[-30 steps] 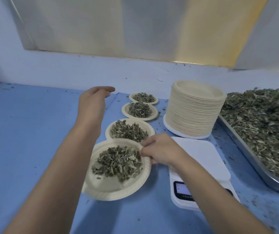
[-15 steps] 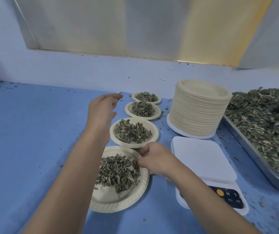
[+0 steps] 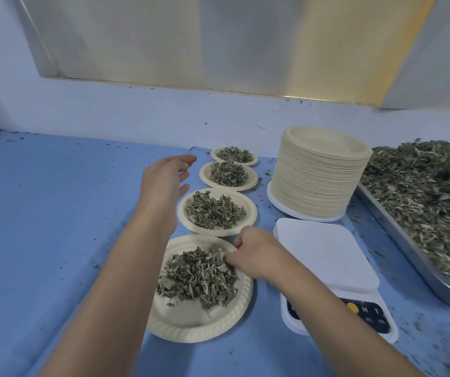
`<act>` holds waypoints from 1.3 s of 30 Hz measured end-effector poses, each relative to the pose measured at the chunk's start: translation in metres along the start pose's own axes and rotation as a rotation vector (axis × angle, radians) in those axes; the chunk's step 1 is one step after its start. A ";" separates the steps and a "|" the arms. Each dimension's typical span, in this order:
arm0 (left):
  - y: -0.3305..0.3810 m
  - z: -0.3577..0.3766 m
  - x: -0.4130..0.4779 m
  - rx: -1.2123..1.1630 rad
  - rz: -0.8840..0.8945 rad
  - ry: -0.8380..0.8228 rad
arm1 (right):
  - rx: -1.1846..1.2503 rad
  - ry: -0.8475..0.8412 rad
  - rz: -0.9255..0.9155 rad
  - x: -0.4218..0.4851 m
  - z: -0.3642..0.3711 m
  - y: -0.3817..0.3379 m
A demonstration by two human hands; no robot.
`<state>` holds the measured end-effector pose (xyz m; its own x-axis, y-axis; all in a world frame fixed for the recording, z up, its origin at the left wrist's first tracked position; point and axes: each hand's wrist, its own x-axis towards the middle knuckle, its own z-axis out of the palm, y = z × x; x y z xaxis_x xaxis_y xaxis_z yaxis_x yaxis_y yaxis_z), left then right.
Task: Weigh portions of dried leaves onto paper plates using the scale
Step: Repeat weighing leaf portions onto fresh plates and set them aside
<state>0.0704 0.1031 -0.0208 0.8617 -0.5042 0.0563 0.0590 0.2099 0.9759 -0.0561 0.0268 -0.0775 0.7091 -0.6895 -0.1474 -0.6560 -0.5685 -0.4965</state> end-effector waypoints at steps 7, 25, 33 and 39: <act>0.000 0.003 -0.002 -0.009 -0.023 -0.010 | 0.013 0.031 -0.016 -0.001 -0.002 0.001; -0.008 0.110 -0.037 -0.273 -0.145 -0.147 | -0.138 0.937 -0.265 0.006 -0.112 0.047; -0.016 0.120 -0.039 -0.282 -0.147 -0.116 | -0.413 0.705 -0.254 0.023 -0.148 0.066; -0.015 0.121 -0.045 -0.275 -0.147 -0.111 | -0.428 0.645 -0.216 0.025 -0.150 0.066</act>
<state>-0.0298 0.0212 -0.0124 0.7748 -0.6307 -0.0437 0.3257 0.3388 0.8827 -0.1207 -0.0956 0.0141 0.6282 -0.5937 0.5029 -0.6563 -0.7515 -0.0674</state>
